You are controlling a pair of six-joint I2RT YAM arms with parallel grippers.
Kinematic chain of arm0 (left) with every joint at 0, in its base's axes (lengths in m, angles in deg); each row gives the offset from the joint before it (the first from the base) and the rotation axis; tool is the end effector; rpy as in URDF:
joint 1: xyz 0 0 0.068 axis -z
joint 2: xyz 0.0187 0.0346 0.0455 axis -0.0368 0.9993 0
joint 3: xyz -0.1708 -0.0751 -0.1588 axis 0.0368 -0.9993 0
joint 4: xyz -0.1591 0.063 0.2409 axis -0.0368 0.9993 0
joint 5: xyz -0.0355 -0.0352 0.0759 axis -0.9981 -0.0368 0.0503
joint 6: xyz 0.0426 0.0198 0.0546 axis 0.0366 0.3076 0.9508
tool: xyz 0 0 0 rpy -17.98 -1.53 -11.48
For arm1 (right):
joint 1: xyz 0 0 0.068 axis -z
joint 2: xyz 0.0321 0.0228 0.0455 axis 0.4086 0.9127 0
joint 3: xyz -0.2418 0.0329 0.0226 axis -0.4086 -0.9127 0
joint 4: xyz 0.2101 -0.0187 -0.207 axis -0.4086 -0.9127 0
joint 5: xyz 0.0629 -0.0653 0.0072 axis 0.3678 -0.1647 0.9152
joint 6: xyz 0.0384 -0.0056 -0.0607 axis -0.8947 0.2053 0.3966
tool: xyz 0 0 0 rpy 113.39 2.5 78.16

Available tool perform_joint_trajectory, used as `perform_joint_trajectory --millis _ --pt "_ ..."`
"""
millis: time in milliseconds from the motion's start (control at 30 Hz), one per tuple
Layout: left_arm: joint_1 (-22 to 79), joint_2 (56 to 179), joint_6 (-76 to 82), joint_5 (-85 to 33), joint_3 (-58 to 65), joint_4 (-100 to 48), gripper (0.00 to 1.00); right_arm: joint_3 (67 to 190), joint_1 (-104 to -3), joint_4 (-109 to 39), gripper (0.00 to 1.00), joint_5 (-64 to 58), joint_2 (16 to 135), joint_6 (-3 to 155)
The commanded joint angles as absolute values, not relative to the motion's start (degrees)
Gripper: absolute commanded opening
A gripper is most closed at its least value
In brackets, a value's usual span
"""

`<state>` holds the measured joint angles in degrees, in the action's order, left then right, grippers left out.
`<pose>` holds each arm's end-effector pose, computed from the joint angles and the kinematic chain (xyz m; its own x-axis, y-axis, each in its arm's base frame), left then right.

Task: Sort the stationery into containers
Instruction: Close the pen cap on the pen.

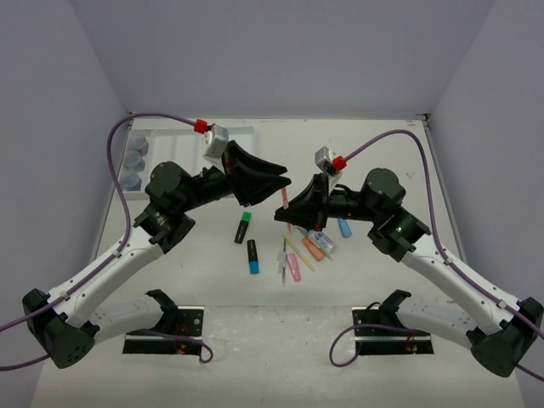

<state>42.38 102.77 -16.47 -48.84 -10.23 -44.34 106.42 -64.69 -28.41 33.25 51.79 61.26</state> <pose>0.2129 -0.2205 0.4075 -0.2664 -0.3487 -0.8986 0.9201 0.1857 -0.3448 0.1969 0.2226 0.3592 -0.3346 0.0638 -0.9402 -0.9368 0.0860 0.3392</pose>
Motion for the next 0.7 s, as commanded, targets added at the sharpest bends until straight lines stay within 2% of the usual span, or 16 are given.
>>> perform_joint_trajectory --millis 0,67,133,167,200,233,467,667 --pt "42.45 103.2 -19.05 -53.26 -9.03 -49.11 0.35 109.73 -65.16 -28.92 0.0 32.98 50.9 62.92" --pt "42.37 103.21 -19.63 -53.76 -9.61 -49.69 0.33 109.98 -65.16 -29.08 0.0 32.89 51.07 62.84" --pt "42.36 103.4 -20.2 -54.29 -10.28 -50.08 0.15 110.7 -65.16 -29.28 0.0 32.63 51.36 62.66" --pt "42.36 103.51 -20.36 -54.41 -10.46 -50.17 0.13 110.81 -65.16 -29.38 0.0 32.35 51.43 62.66" --pt "42.36 103.64 -20.56 -54.85 -10.75 -50.31 0.05 111.3 -65.18 -29.56 0.0 31.11 51.42 62.67" --pt "42.36 103.65 -21.2 -55.01 -11.49 -50.69 0.01 111.68 -65.23 -29.72 0.0 30.09 51.37 62.73" --pt "42.86 103.24 -24.42 -54.47 -17.71 -51.39 0.0 117.59 -65.08 -30.36 0.0 23.27 53.23 64.3" --pt "47.39 102.68 -22.11 -50.77 -20.53 -44.52 0.0 127.7 -64.99 -31.98 0.0 19.96 58.57 66.62"
